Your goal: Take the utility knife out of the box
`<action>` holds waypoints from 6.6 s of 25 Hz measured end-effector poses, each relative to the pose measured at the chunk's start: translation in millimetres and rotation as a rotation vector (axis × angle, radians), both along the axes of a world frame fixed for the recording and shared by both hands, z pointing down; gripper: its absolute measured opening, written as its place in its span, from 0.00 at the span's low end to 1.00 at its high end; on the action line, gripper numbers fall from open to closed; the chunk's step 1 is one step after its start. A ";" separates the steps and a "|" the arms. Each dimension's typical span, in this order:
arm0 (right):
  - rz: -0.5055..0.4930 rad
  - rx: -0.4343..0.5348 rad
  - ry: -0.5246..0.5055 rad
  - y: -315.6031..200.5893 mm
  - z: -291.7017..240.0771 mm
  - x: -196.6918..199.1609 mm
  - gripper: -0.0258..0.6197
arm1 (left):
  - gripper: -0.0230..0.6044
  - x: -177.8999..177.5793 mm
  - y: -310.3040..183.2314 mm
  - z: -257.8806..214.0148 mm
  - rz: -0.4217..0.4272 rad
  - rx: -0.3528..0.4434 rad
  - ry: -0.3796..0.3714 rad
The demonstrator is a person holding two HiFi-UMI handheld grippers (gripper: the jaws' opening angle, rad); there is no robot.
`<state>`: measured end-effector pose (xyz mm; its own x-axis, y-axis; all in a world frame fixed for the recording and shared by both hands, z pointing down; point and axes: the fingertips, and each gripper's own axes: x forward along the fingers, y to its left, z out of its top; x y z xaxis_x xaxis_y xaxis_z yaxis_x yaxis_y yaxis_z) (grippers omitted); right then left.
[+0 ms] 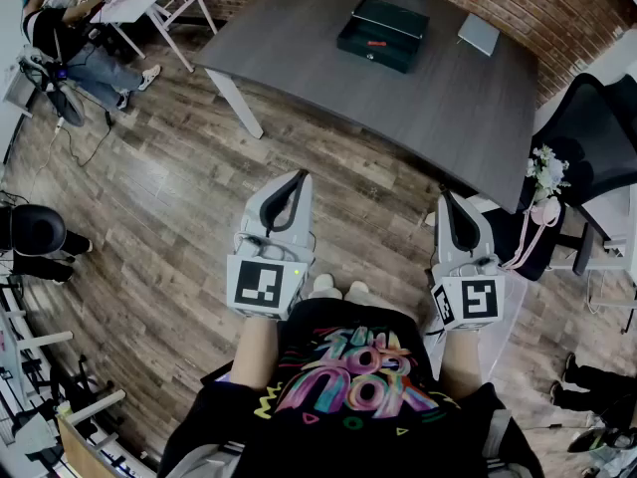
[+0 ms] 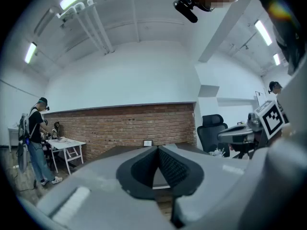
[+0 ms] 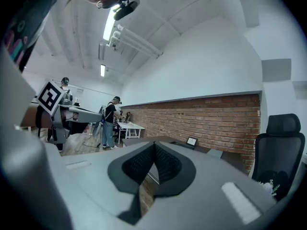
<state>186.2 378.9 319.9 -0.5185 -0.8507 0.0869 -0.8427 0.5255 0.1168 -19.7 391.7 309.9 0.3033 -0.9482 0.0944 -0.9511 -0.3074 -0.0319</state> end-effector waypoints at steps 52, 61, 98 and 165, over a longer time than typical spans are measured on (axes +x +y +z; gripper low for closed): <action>0.046 -0.037 0.031 -216.5 23.9 -110.7 0.04 | 0.04 -117.4 -227.3 9.4 0.028 0.011 0.007; 0.071 -0.063 0.059 -239.6 26.2 -129.9 0.04 | 0.04 -120.1 -255.8 20.0 0.080 -0.030 0.036; 0.136 -0.058 0.003 -495.3 20.7 -47.6 0.04 | 0.04 -44.2 -521.7 9.8 0.139 -0.021 -0.008; -0.237 -0.376 0.318 -555.1 148.6 -112.1 0.22 | 0.04 -16.1 -601.0 59.7 0.311 -0.130 -0.007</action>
<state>74.1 -176.2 468.5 -0.5907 -0.5940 0.5462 -0.6502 0.7512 0.1137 -35.8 -209.3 369.6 0.5755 -0.7900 0.2116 -0.8107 -0.5851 0.0206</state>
